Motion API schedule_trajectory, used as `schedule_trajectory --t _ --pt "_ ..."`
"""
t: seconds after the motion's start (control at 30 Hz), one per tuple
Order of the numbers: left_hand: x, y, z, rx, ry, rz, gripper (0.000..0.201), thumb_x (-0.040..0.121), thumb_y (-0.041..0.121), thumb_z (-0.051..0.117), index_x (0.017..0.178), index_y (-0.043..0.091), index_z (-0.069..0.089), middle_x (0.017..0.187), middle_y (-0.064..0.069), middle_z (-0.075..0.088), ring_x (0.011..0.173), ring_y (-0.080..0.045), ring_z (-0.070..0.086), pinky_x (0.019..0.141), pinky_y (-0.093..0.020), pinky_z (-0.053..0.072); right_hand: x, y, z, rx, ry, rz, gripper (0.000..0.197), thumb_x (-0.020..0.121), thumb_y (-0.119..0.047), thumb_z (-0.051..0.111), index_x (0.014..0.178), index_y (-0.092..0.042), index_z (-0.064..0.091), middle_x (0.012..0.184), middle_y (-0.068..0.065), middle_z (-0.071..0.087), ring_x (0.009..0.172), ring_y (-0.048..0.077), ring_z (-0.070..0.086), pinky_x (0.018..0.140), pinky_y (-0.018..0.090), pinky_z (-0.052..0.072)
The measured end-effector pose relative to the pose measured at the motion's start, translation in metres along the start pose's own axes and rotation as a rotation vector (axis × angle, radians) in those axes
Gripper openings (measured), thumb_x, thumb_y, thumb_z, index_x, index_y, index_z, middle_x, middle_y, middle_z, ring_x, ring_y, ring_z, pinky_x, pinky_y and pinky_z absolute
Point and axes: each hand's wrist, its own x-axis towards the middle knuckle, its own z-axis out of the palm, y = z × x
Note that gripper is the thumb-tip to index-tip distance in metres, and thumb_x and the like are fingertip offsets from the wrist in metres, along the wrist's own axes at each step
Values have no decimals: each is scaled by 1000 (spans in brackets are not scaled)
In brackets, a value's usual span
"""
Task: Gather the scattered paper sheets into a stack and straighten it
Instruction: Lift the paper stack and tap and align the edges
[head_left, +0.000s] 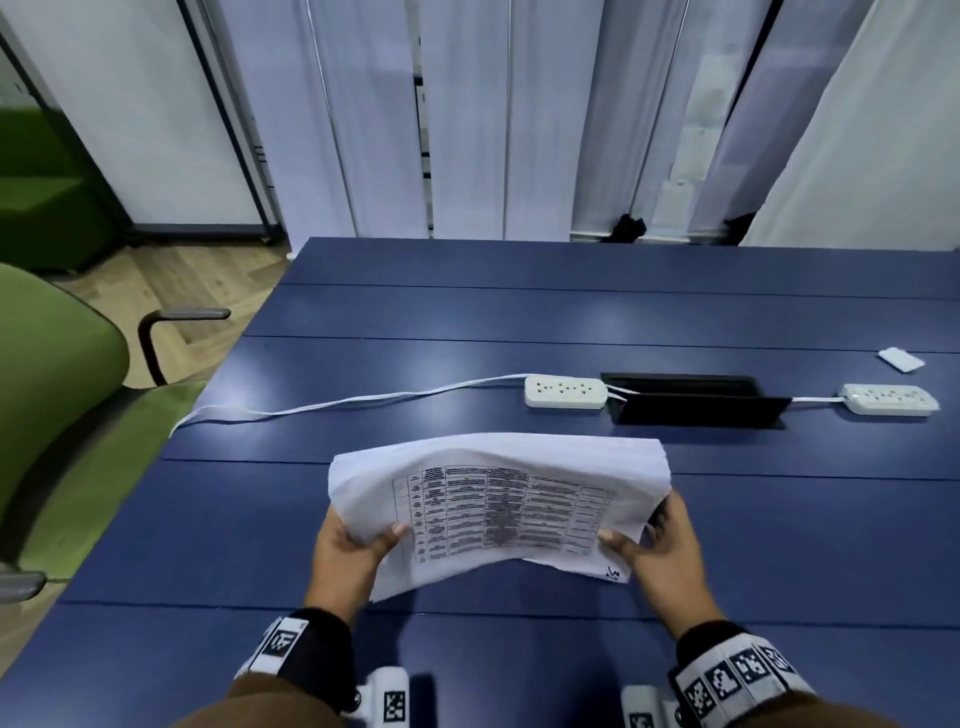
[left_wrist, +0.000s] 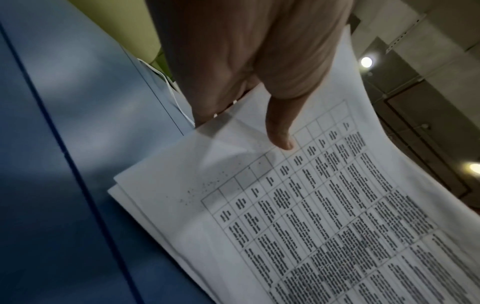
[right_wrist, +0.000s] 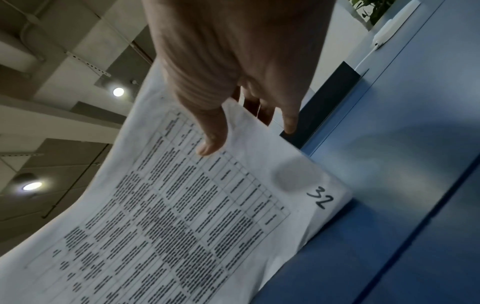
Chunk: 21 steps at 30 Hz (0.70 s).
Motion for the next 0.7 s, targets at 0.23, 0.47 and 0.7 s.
schedule_trajectory --t 0.23,0.47,0.7 --pt "-2 -2 -3 -55 26 -21 51 65 -9 79 111 5 61 103 -12 73 92 -24 69 83 -31 57 -9 3 6 30 0 -71 67 71 -4 80 125 -26 46 124 -12 61 120 3 54 102 23 44" --pt "-6 -2 -9 -77 -25 -85 47 66 -14 77 110 -3 62 100 -19 71 85 -20 70 71 -24 59 -6 0 4 6 -22 -47 70 74 -4 78 131 -28 45 132 -14 56 122 -3 50 105 24 39" --pt "-7 7 -7 -80 -102 -73 47 49 -2 69 96 5 66 82 -1 75 74 -11 69 67 -25 55 19 0 -5 13 -42 38 98 77 17 66 153 -17 15 155 -4 24 141 7 25 108 24 27"
